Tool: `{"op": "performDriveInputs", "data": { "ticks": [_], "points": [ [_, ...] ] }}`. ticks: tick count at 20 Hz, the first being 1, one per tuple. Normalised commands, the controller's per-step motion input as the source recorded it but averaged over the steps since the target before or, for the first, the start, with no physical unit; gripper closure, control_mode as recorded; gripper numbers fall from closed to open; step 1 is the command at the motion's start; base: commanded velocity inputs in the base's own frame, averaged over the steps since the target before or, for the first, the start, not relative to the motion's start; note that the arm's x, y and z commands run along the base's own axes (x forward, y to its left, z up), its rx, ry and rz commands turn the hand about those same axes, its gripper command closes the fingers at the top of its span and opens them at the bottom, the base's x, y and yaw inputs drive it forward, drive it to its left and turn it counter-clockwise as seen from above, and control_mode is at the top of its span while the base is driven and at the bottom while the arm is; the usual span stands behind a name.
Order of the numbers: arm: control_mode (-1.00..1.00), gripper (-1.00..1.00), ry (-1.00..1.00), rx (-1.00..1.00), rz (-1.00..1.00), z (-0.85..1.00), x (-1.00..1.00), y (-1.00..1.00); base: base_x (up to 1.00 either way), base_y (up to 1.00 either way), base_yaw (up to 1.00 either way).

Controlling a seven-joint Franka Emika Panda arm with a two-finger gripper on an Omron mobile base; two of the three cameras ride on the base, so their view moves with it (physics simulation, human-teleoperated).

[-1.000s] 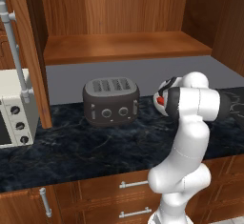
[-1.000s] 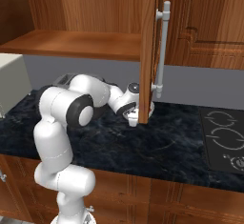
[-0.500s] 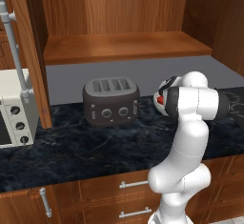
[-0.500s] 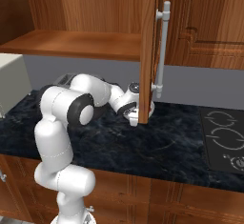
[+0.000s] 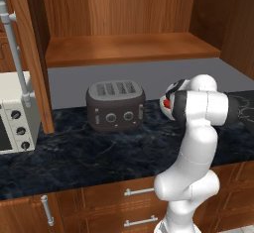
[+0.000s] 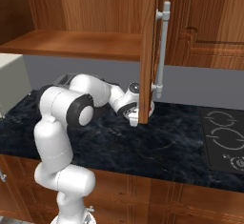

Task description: Pick up the bowls on the counter and stack them on top of one another in the open cabinet. Place the smaller bowl on top of the larger bowl.

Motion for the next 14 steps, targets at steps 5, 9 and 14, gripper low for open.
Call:
{"op": "performDriveInputs", "data": {
  "ticks": [5,9,14],
  "points": [
    [-1.0,1.0,-0.02,0.0,0.02,0.1,-0.27,0.0,0.0,0.0,0.0],
    [-1.0,1.0,0.0,0.0,0.03,0.2,-0.3,0.0,0.0,0.0,0.0],
    [-1.0,1.0,0.0,0.0,0.04,0.3,-0.27,0.0,0.0,0.0,0.0]
  ]
}}
